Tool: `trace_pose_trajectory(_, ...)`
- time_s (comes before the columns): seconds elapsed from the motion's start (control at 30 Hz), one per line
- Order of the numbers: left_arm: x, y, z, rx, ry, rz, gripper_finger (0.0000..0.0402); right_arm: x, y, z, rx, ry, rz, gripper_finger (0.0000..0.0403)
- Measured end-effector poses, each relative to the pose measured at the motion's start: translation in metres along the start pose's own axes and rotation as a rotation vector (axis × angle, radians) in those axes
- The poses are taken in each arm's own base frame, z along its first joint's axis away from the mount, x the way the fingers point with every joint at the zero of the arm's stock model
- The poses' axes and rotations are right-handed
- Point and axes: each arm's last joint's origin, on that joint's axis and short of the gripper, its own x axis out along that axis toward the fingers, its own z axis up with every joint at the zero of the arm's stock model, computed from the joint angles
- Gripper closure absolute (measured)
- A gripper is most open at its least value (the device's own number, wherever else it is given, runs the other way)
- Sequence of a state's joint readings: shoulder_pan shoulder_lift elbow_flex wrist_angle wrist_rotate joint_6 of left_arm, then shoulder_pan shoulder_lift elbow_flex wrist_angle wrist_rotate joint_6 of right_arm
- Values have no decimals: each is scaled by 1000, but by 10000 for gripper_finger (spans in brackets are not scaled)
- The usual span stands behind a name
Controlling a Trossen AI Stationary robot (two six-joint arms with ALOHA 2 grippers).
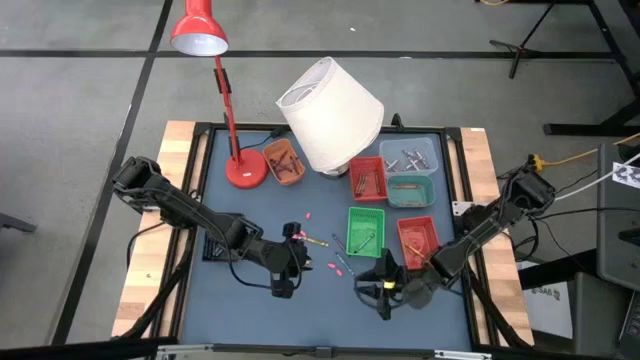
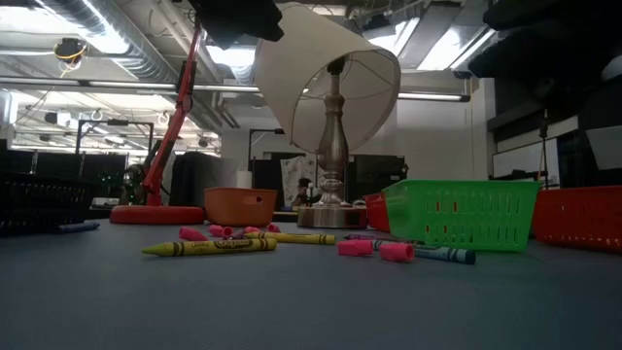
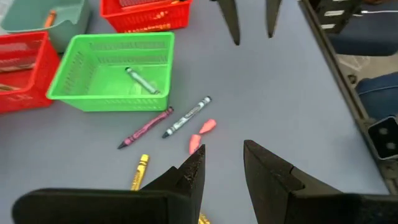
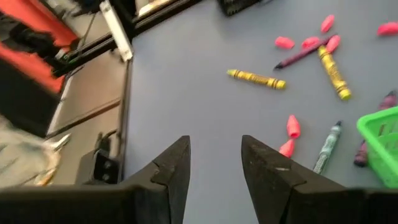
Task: Sort crayons
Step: Put the light blue crayon into the green bin
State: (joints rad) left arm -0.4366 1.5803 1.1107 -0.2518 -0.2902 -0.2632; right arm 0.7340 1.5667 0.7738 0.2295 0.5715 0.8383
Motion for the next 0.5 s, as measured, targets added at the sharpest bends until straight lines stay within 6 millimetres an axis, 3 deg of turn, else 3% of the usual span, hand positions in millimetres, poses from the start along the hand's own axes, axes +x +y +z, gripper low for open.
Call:
trace_pose_trajectory(0.27, -1, -3, -1, 9, -9, 30, 308, 8, 12, -21, -113, -66, -123, 262)
trace_pose_trajectory(0.5, -1, -3, -1, 8, -9, 31, 308, 28, 4, -41, -170, -16, -187, 262)
